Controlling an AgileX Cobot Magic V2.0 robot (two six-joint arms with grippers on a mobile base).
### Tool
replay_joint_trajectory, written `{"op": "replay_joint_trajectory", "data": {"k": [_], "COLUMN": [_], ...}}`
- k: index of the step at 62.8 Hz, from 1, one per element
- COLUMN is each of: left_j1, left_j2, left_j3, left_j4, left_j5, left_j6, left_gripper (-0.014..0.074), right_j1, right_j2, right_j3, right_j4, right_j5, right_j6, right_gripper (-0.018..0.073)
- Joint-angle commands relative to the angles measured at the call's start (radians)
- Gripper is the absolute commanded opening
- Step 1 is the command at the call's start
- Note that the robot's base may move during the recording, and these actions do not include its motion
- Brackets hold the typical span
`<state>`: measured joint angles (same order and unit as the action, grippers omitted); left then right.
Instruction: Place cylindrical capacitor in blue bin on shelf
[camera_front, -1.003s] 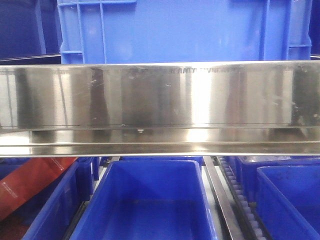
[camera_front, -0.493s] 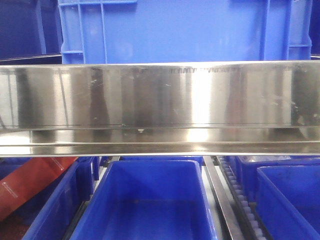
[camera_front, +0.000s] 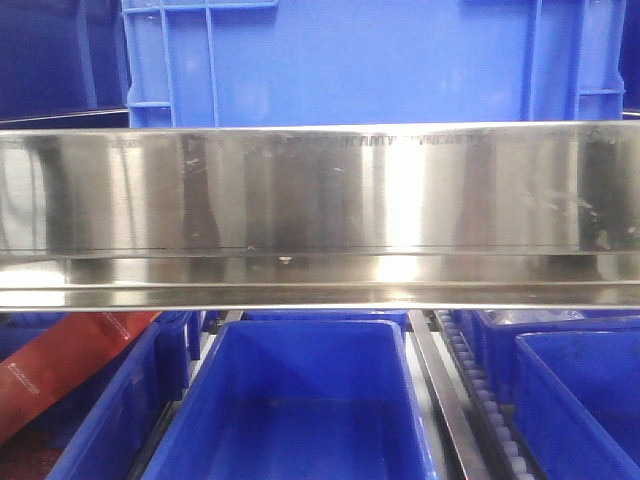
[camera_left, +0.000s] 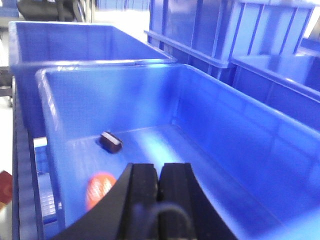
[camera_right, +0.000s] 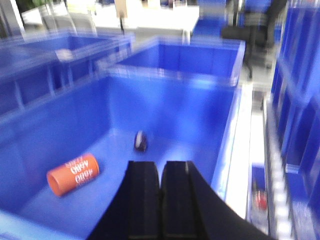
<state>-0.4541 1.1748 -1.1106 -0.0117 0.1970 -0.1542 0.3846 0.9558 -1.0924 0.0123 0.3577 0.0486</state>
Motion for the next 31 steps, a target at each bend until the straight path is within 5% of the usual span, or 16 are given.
{"op": "replay_joint_trajectory", "data": {"k": [1,31], "left_j1": [0.004,0.053], "left_j2": [-0.086,-0.637], "left_j3": [0.116,0.666], "left_j4": [-0.011,-0.005], "left_j5": [-0.110,-0.169], "left_j6": [-0.009,-0.009], "left_gripper": [-0.0111,-0.0111], "right_j1": [-0.005,-0.005], "right_j2": [-0.070,-0.506], "right_j3": [0.088,0.664], "right_j4": [-0.026,-0.035], "right_j5": [-0.068,-0.216], "right_j6": [-0.006,-0.006], "right_gripper": [-0.0162,-0.0162]}}
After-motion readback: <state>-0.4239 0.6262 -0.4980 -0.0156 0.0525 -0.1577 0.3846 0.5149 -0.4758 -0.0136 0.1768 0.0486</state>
